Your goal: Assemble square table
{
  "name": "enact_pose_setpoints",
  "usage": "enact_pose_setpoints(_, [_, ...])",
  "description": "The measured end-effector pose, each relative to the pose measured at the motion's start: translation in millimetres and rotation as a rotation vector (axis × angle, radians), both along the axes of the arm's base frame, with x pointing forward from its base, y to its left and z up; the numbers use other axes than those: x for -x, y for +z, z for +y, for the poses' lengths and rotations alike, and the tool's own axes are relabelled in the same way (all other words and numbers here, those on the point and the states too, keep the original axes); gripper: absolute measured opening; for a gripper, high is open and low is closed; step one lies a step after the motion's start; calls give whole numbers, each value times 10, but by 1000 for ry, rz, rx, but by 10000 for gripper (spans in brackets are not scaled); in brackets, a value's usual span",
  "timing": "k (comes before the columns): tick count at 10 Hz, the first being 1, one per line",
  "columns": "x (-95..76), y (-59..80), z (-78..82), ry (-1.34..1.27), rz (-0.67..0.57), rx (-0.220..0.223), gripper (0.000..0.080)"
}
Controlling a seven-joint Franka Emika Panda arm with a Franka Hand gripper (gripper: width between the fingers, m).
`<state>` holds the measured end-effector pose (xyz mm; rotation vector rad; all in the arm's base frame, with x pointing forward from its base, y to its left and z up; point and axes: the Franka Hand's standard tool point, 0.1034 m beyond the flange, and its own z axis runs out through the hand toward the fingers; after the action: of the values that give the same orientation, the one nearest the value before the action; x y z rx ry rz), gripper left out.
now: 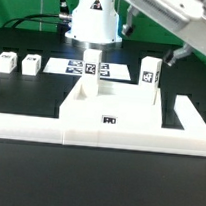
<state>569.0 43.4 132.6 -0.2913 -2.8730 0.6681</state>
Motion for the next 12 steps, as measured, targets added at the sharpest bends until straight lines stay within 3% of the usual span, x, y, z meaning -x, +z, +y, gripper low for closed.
enact_pose_setpoints(2, [150,-84,-454,-49,39,16,649])
enact_pose_setpoints(4, [211,-122,-756,-205,-1,61,649])
enact_pose_setpoints(5, [233,-122,-838,-289,-48,81,649])
enact_pose_setpoints(9, [241,-109,-847,-488,-132,146,649])
enact_pose_setpoints(11, [242,151,-1167,-691,-226,229,649])
enact_pose_setpoints(12, [427,198,-1314,-779,-254,269,649])
